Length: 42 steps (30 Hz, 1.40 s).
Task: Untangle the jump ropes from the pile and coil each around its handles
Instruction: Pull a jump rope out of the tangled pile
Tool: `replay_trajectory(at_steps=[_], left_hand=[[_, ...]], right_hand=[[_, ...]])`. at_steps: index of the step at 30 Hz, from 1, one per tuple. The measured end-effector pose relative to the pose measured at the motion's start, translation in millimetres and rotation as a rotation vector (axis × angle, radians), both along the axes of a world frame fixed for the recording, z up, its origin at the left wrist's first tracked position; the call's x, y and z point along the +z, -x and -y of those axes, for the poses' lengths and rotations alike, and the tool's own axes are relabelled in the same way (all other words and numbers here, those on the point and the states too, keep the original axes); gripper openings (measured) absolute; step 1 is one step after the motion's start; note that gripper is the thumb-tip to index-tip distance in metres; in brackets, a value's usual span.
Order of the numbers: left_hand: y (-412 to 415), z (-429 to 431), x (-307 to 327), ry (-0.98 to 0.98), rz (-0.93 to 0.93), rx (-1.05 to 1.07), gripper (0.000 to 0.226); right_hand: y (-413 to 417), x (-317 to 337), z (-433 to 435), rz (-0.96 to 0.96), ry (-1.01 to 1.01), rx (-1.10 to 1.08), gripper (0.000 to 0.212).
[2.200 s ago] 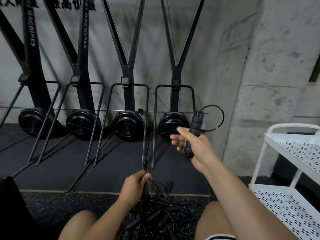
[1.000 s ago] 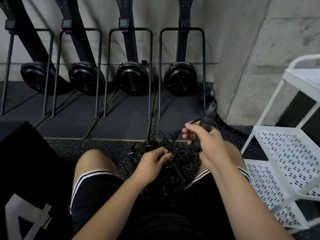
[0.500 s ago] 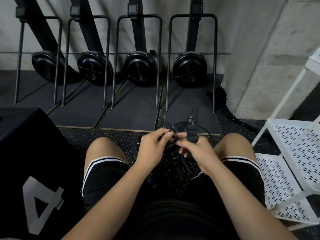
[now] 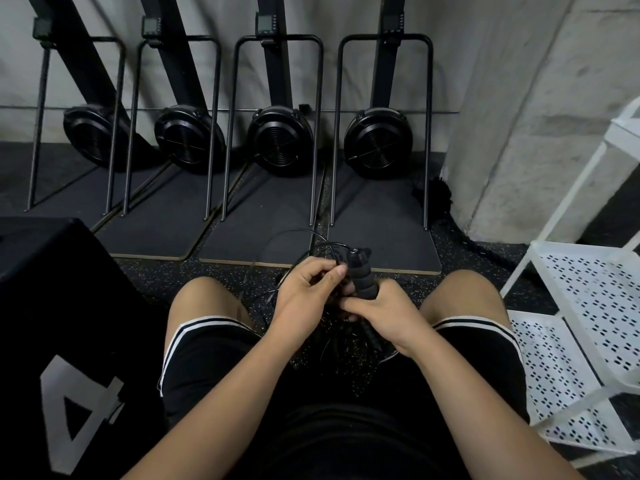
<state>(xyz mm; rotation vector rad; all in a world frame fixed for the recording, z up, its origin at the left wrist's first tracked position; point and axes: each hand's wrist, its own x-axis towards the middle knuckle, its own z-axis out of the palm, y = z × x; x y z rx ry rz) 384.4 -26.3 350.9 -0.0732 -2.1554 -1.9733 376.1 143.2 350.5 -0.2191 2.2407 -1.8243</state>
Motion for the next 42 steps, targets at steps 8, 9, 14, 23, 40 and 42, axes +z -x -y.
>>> replay_trajectory(at_steps=[8,9,14,23,40,42], left_hand=[[-5,-11,-16,-0.039,0.242,-0.319,0.033],[-4,-13,-20,0.017,0.254,-0.348,0.032],[6,-7,-40,0.229,0.244,-0.300,0.023],[16,7,-52,0.514,0.079,-0.103,0.013],[3,-1,1,0.020,-0.040,-0.042,0.011],[4,-3,-1,-0.053,-0.018,-0.037,0.014]], right_hand=[[10,39,-11,-0.071,0.350,-0.193,0.005],[12,47,-13,-0.075,0.400,-0.216,0.007],[20,89,-25,-0.099,0.613,-0.297,0.007],[31,86,-42,0.039,0.732,-0.386,0.012],[-3,-5,13,0.037,0.119,-0.190,0.006],[-1,-1,12,0.024,0.165,-0.206,0.002]])
